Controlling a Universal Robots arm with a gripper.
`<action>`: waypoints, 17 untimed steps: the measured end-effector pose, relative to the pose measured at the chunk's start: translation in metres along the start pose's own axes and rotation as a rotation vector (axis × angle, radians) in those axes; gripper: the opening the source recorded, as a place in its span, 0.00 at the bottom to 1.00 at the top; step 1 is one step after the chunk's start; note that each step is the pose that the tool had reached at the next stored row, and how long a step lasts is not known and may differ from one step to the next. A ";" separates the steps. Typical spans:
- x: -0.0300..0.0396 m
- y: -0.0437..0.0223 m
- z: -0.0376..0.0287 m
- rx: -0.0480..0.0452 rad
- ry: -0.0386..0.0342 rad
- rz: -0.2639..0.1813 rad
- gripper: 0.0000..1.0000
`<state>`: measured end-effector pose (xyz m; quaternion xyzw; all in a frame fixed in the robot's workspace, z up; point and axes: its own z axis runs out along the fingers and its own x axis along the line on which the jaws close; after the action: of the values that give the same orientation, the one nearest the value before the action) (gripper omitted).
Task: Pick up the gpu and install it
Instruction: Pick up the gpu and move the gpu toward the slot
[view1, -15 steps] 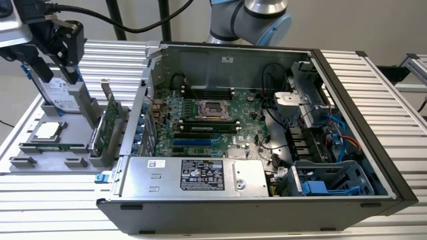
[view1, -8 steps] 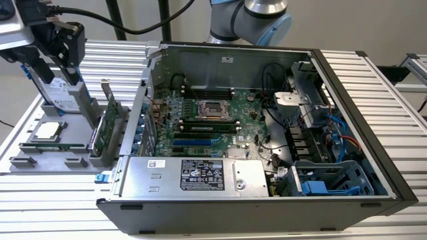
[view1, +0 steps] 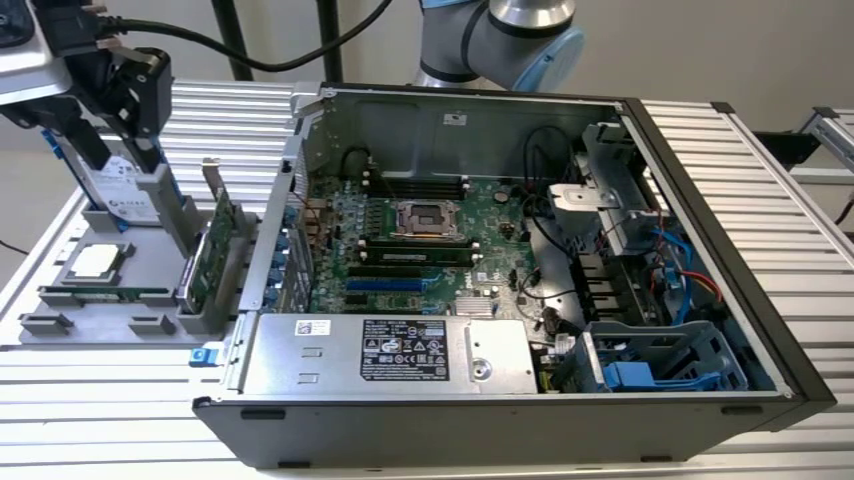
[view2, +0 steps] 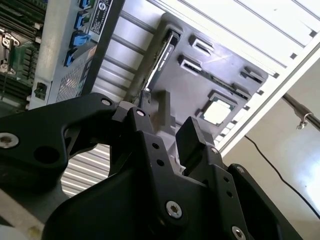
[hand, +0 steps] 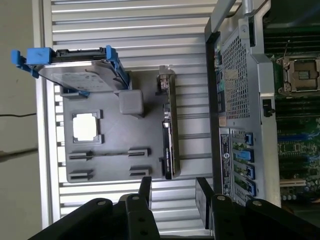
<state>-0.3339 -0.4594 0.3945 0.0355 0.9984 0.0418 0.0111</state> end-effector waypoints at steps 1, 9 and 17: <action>0.0000 0.0000 0.0003 -0.0001 0.0000 0.000 1.00; -0.0001 -0.0002 0.0027 0.0000 0.0000 0.000 1.00; -0.0002 -0.0004 0.0051 0.0000 0.0000 0.000 1.00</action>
<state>-0.3336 -0.4594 0.3893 0.0355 0.9984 0.0418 0.0111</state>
